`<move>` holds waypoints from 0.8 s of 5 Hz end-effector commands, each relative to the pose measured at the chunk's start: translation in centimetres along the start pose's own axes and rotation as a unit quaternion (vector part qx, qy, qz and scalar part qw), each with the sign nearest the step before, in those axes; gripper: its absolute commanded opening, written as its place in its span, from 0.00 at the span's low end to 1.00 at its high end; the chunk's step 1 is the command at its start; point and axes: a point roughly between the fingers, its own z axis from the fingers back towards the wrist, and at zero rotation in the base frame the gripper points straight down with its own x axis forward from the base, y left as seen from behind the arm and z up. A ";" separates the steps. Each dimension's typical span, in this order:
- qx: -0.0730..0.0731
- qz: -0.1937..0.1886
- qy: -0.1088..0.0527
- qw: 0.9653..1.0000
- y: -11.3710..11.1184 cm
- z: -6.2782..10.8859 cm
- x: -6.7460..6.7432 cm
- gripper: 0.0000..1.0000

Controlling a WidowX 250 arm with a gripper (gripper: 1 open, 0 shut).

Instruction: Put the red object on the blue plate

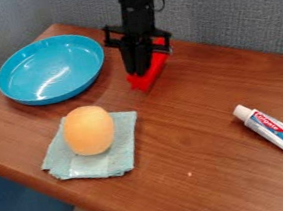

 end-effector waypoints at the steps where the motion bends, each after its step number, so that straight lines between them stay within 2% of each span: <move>1: -0.005 0.017 -0.076 0.997 1.5 6.3 0.4 0.00; 2: -0.005 0.035 -0.086 0.996 3.0 6.9 1.5 0.00; 4: 0.013 0.035 -0.075 0.996 3.9 3.9 3.4 0.00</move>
